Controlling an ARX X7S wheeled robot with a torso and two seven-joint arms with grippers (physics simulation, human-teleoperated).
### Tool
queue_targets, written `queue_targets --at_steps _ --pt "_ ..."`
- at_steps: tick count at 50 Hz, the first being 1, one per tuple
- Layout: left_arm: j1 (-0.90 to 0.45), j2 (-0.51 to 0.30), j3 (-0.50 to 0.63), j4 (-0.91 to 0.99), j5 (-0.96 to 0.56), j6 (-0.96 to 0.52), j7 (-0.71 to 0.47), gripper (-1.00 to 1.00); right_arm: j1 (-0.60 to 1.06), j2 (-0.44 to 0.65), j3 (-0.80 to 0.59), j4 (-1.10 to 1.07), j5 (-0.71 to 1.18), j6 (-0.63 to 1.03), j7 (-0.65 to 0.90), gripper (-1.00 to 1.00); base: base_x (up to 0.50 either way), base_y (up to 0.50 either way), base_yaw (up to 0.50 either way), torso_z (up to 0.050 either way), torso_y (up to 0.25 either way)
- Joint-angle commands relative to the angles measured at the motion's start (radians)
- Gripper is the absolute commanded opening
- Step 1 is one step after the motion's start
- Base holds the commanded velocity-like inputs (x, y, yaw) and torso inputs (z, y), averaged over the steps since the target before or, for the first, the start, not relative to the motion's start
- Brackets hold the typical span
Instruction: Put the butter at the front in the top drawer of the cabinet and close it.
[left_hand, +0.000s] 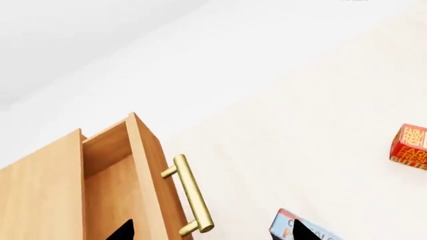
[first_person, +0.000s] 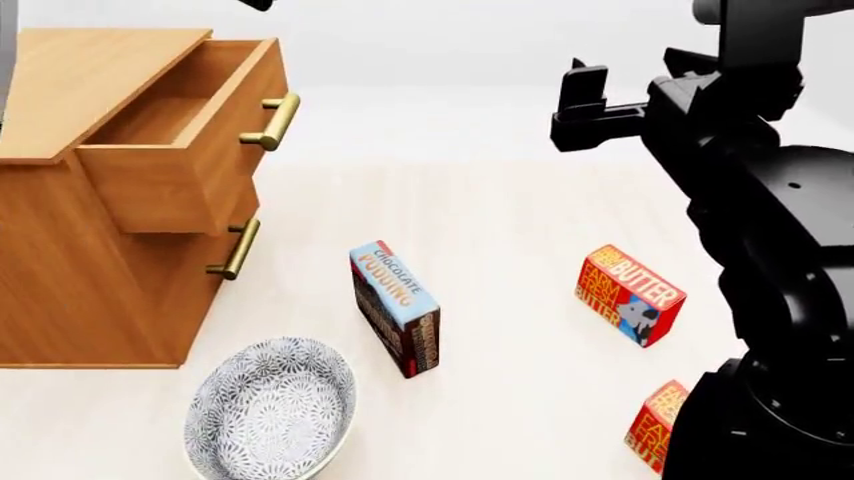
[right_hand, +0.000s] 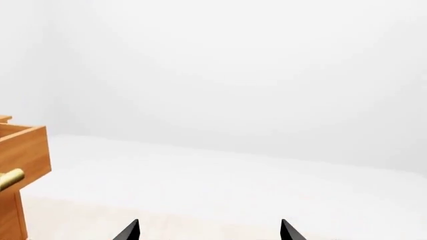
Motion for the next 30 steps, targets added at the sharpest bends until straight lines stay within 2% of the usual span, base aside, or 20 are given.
queue_targets --at_steps 1,5,15,19,30 --pt "-0.002 -0.032 -0.052 0.000 -0.056 -0.071 -0.051 1.00 -0.017 0.002 0.004 0.016 0.008 -0.025 -0.002 1.00 0.00 0.00 0.00 0.000 0.000" --pt "0.021 -0.052 -0.166 0.000 -0.066 -0.067 -0.149 1.00 -0.024 0.000 0.005 0.029 0.013 -0.041 -0.005 1.00 0.00 0.00 0.00 0.000 0.000" --pt "0.068 -0.087 -0.340 0.000 -0.050 -0.056 -0.324 1.00 -0.034 -0.004 0.006 0.054 0.021 -0.068 -0.007 1.00 0.00 0.00 0.00 0.000 0.000" --pt "0.086 -0.090 -0.373 0.000 -0.040 -0.049 -0.364 1.00 -0.040 -0.006 0.008 0.072 0.024 -0.087 -0.008 1.00 0.00 0.00 0.00 0.000 0.000" --pt "0.122 -0.086 -0.371 0.000 -0.024 -0.033 -0.415 1.00 -0.053 -0.011 0.012 0.108 0.032 -0.123 -0.009 1.00 0.00 0.00 0.00 0.000 0.000"
